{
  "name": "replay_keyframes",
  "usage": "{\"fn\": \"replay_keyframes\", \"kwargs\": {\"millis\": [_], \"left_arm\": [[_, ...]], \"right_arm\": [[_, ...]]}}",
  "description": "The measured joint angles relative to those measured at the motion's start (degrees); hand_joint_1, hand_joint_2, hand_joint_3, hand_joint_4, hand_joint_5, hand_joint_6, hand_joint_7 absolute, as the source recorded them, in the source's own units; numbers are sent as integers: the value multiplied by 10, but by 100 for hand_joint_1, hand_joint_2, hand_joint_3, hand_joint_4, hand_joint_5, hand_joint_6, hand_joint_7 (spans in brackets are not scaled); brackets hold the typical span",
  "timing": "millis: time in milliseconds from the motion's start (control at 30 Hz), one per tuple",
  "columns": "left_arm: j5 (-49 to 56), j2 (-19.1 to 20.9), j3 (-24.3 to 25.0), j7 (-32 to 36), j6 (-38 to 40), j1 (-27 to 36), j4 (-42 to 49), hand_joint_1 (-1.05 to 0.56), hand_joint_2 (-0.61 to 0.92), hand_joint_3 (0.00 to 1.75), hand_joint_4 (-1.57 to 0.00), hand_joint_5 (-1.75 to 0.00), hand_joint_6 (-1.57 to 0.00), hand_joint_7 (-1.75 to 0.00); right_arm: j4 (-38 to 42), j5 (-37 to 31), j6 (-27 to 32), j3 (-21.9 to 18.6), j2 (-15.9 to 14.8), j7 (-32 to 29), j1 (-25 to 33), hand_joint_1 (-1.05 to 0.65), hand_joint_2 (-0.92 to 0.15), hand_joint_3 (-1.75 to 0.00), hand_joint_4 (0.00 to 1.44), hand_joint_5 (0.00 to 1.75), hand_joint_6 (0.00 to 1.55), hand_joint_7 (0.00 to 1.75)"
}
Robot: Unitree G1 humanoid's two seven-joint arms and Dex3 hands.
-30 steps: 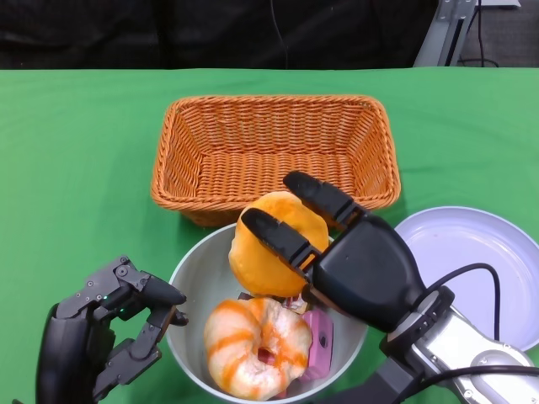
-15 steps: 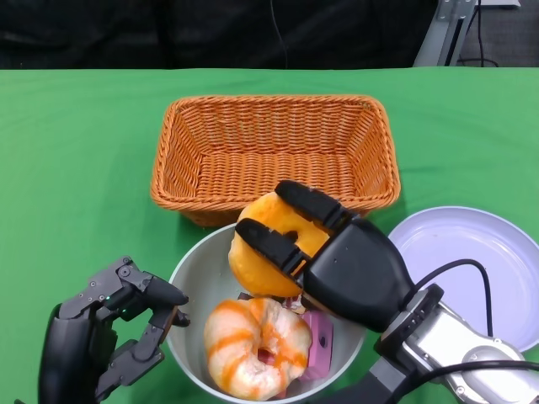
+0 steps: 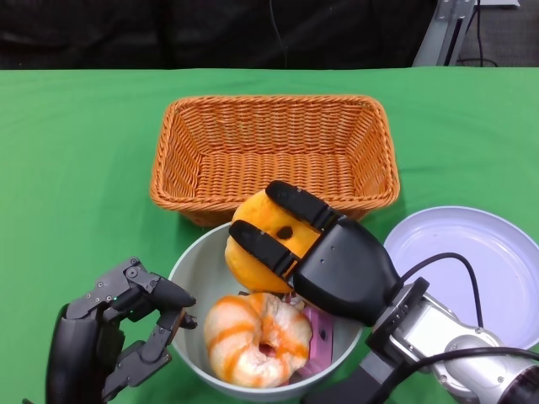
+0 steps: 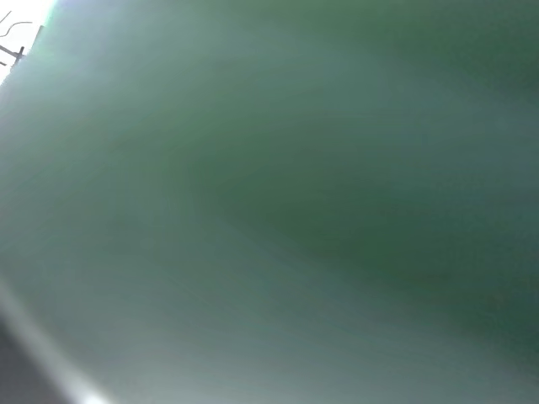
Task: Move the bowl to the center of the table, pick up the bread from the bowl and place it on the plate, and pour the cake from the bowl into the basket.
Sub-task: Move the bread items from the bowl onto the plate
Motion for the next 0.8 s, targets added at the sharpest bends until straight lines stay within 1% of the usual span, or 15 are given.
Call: {"fn": "replay_keyframes", "kwargs": {"millis": [100, 267, 367, 500, 533, 667, 700, 733, 767, 800], "left_arm": [[2, -2, 0, 3, 0, 0, 0, -6, 79, 64, -78, -142, -77, -120], [2, -7, -2, 7, 0, 1, -1, -7, 80, 63, -75, -146, -76, -121], [2, -8, -4, 7, 0, 1, -2, -7, 80, 61, -74, -147, -76, -120], [3, -8, -3, 8, 0, 1, -2, -7, 80, 59, -74, -147, -76, -120], [4, -8, -2, 8, 0, 1, -2, -7, 81, 60, -74, -147, -76, -120], [4, -8, -1, 8, 0, 1, -2, -6, 80, 61, -74, -146, -76, -120], [4, -8, -1, 8, 0, 1, -1, -5, 80, 62, -74, -145, -76, -120], [4, -8, -1, 8, 0, 1, -1, -5, 79, 64, -75, -144, -76, -120], [4, -8, -1, 8, 0, 1, -1, -6, 78, 65, -75, -144, -76, -119], [4, -8, 0, 8, 0, 1, -1, -6, 78, 65, -75, -143, -76, -119]], "right_arm": [[16, 0, 1, 9, 3, -5, -10, -55, -74, 0, 25, 1, 32, 1], [51, 5, -3, 22, 13, -46, -23, -53, -75, 0, 28, 2, 35, 1], [66, 7, -12, 27, 14, -70, -29, -52, -75, 0, 35, 5, 42, 3], [94, 15, -25, 36, 19, -113, -37, -45, -76, 0, 52, 10, 54, 4], [101, 17, -31, 38, 20, -124, -40, -42, -78, -1, 63, 12, 64, 5], [123, 29, -45, 39, 25, -158, -48, -39, -85, -1, 88, 16, 84, 5], [130, 32, -50, 40, 27, -170, -50, -39, -85, -1, 98, 20, 90, 6], [139, 36, -55, 40, 29, -184, -52, -39, -86, -1, 103, 27, 96, 6], [147, 40, -59, 40, 32, -197, -53, -39, -87, 0, 94, 54, 102, 4], [155, 45, -62, 40, 35, -208, -55, -39, -89, 0, 81, 91, 107, 4]]}}
